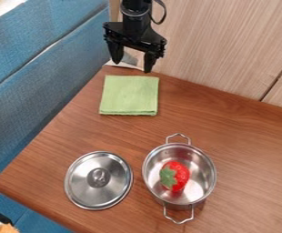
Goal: Move strawberry out of the silver pot to the green towel
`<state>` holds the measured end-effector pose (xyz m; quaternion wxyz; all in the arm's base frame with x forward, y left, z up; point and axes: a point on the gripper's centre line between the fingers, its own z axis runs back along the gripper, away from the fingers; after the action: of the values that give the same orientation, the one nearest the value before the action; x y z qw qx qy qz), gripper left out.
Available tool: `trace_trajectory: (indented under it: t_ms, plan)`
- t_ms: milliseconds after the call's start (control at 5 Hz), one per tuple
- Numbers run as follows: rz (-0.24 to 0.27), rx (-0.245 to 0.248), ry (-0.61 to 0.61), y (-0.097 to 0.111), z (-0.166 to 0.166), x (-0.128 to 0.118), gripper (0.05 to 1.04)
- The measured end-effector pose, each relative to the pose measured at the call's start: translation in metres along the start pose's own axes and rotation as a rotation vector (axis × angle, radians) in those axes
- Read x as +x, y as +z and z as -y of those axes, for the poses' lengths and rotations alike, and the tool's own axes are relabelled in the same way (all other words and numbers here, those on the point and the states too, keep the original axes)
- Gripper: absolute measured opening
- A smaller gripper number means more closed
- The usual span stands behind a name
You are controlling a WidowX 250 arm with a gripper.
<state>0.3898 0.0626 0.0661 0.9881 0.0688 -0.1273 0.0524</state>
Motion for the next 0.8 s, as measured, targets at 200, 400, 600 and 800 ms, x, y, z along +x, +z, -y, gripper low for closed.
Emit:
trace_trajectory:
  t_ms: [200,400,600,800]
  plan:
    - [-0.038,0.0,-0.003,-0.011,0.001,-0.007,1.001]
    - [-0.082,0.012,-0.032,-0.013,0.004,-0.018,1.001]
    - [-0.048,0.006,-0.058,0.007,0.009,-0.022,1.001]
    - [-0.015,-0.023,-0.083,0.025,0.016,-0.035,1.001]
